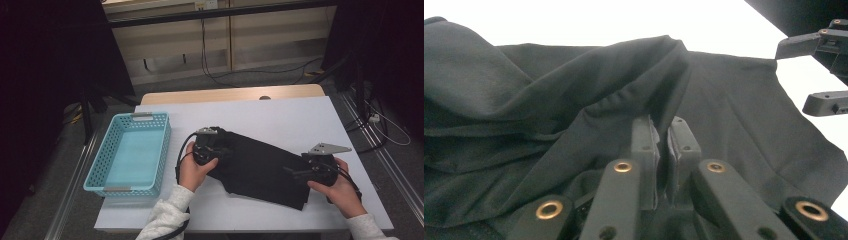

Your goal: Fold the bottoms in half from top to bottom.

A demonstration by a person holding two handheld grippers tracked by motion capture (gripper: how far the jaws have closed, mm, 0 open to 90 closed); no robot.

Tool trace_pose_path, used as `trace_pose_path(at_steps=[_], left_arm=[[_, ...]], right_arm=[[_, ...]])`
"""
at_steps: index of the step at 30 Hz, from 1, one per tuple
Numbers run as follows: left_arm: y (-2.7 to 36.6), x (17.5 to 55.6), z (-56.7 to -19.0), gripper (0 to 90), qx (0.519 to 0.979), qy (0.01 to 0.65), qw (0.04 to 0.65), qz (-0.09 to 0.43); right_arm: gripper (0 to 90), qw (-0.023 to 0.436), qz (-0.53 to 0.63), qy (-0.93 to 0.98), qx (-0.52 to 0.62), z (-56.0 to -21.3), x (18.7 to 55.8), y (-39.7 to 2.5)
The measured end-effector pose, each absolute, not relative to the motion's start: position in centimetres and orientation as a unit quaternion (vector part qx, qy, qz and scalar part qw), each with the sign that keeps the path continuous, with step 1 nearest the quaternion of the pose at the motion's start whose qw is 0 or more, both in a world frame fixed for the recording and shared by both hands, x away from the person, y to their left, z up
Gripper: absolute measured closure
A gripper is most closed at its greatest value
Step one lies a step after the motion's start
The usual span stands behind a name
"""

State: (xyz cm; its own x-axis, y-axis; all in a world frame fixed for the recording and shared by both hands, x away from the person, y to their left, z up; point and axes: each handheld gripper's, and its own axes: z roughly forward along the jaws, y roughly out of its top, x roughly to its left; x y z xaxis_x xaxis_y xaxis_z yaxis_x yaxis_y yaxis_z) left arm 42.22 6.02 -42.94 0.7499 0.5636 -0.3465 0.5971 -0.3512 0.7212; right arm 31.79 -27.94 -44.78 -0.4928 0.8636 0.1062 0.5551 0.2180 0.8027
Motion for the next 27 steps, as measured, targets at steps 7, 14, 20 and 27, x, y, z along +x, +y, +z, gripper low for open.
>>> trace_pose_path(at_steps=[7,14,20,27], left_arm=[[5.5,41.9,-43.0,84.2,0.828,0.342,0.444,-0.021],[5.3,42.0,-43.4,84.2,0.83,0.339,0.442,-0.026],[4.8,41.7,-42.7,84.2,0.829,0.328,0.452,-0.021],[3.6,41.2,-42.8,83.6,0.833,0.311,0.457,-0.026]], right_arm=[[11.3,0.187,0.417,0.757,0.467,-44.8,31.7,-27.9],[11.3,0.185,0.417,0.757,0.467,-44.9,31.8,-27.8],[11.3,0.189,0.416,0.758,0.466,-44.8,31.8,-27.9],[11.3,0.189,0.414,0.759,0.466,-44.8,31.8,-27.8]])
